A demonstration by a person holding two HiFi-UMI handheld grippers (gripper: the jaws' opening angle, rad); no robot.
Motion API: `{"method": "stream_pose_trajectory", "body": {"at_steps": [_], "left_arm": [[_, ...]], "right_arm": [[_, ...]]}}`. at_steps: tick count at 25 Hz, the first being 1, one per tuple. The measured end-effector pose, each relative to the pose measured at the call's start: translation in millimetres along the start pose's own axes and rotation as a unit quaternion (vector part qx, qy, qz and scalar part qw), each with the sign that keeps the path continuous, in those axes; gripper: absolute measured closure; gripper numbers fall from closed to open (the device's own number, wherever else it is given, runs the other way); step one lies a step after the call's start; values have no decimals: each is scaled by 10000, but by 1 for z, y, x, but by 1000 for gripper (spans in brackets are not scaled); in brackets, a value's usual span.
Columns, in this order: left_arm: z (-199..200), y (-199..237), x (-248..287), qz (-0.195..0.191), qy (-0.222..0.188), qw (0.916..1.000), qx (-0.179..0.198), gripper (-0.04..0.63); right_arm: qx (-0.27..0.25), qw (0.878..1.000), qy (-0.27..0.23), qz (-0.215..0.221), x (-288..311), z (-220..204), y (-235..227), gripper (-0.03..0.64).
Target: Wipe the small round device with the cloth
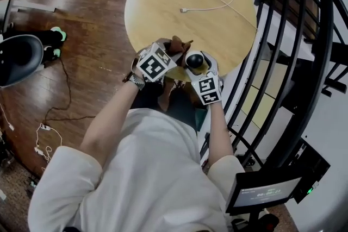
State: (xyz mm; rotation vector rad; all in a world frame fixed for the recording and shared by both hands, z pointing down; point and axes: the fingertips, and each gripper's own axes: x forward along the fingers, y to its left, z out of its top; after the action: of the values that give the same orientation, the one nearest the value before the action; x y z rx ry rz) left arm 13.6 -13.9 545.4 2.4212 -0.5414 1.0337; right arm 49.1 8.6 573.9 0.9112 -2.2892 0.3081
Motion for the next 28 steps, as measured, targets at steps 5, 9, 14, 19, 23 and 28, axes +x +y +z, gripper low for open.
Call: {"method": "stream_pose_trajectory", "body": {"at_steps": [5, 9, 14, 19, 23, 28], "left_arm": [[27, -3, -39, 452, -763, 9959, -196, 491], [57, -15, -56, 502, -1184, 9917, -91, 491], [52, -36, -33, 400, -784, 9959, 213, 491], [42, -33, -20, 541, -676, 9961, 191, 492], [44, -32, -9, 660, -586, 9955, 341, 492], [31, -26, -8, 795, -492, 9956, 114, 492]], "right_arm": [[804, 9952, 107, -545, -2, -10, -8, 273], [1472, 9824, 221, -1131, -1, -11, -11, 291], [1254, 9880, 98, -899, -10, -9, -4, 296], [-596, 9974, -182, 356, -30, -3, 0, 295], [-1467, 9840, -133, 1002, -37, -5, -27, 295], [-2306, 9533, 243, 1935, -28, -3, -27, 295]]}}
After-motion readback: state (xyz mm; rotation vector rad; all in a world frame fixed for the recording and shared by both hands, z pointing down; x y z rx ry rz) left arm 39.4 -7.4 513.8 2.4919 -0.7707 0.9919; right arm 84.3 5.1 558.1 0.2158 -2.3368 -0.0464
